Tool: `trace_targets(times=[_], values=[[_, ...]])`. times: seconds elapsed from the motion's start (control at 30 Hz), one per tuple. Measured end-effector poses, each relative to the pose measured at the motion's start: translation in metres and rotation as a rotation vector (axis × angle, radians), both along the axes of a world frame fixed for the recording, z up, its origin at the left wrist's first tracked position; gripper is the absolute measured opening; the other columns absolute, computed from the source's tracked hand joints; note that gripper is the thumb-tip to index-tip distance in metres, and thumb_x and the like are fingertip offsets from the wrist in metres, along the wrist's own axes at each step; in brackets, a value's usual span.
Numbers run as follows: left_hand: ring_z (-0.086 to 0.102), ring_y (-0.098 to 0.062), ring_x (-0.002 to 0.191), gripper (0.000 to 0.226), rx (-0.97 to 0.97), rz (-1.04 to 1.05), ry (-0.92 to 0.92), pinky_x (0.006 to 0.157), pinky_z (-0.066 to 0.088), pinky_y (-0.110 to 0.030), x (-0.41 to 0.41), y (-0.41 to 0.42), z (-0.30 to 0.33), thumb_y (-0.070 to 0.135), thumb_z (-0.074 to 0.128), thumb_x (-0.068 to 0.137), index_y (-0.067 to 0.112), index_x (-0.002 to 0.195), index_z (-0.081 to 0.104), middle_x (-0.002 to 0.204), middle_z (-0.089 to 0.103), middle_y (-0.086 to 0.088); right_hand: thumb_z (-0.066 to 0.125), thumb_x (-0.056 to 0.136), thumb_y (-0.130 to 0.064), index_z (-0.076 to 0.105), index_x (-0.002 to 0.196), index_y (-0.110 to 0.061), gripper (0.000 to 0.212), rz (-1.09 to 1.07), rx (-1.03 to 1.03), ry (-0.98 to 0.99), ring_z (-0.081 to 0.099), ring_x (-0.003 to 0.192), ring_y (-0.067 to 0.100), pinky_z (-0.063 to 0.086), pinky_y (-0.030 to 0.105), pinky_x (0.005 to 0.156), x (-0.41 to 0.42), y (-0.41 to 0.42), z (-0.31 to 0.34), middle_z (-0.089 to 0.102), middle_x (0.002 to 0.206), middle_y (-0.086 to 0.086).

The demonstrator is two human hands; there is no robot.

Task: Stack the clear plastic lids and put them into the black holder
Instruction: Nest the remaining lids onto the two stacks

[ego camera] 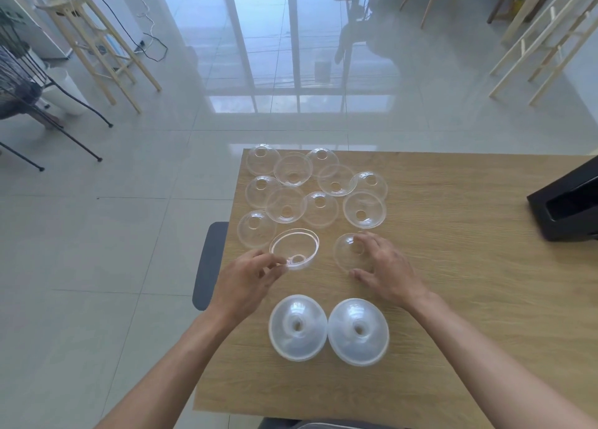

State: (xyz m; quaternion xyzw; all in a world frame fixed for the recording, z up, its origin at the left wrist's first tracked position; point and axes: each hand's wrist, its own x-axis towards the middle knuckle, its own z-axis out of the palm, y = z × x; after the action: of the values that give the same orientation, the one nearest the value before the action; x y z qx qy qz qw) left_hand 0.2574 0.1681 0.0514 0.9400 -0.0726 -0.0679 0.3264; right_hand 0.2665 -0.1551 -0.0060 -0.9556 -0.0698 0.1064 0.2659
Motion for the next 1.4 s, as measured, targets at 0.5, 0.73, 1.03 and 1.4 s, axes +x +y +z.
trace_targets(times=[0.5,0.73,1.03,1.4], values=[[0.057,-0.024,0.062,0.033,-0.936,0.213,0.651,0.053,0.045,-0.026,-0.084,0.030,0.053,0.040,0.075,0.093,0.008,0.097,0.074,0.077,0.062,-0.018,0.083,0.084,-0.058,0.054,0.147,-0.038,0.071,-0.102,0.349,-0.249,0.055,0.135,0.012,0.039,0.015,0.110,-0.110,-0.016,0.109,0.053,0.144,-0.014],[0.054,-0.021,0.056,0.028,-0.921,0.360,0.820,0.047,0.038,-0.025,-0.115,0.021,0.018,0.032,0.069,0.094,0.005,0.093,0.075,0.078,0.060,-0.019,0.081,0.089,-0.054,0.050,0.151,-0.042,0.070,-0.025,0.362,-0.110,0.048,0.143,0.010,0.038,0.017,0.113,-0.154,0.029,0.086,0.042,0.152,-0.016],[0.067,-0.005,0.104,0.049,-0.366,0.216,0.460,0.078,0.055,-0.023,-0.120,0.024,0.022,0.025,0.075,0.096,0.046,0.135,0.055,0.125,0.065,0.012,0.077,0.087,-0.065,0.015,0.166,-0.043,0.103,-0.067,0.331,0.089,0.008,0.156,-0.011,0.008,0.002,0.117,-0.156,0.027,0.064,0.012,0.167,-0.038],[0.043,-0.002,0.140,0.114,-0.187,0.032,0.240,0.113,0.046,-0.038,-0.104,-0.036,0.016,0.075,0.083,0.070,0.056,0.159,0.015,0.155,0.034,0.031,0.084,0.079,-0.065,0.026,0.162,-0.048,0.103,-0.192,0.422,0.056,0.027,0.155,-0.003,0.026,0.024,0.121,-0.131,0.007,0.049,0.030,0.164,-0.032]])
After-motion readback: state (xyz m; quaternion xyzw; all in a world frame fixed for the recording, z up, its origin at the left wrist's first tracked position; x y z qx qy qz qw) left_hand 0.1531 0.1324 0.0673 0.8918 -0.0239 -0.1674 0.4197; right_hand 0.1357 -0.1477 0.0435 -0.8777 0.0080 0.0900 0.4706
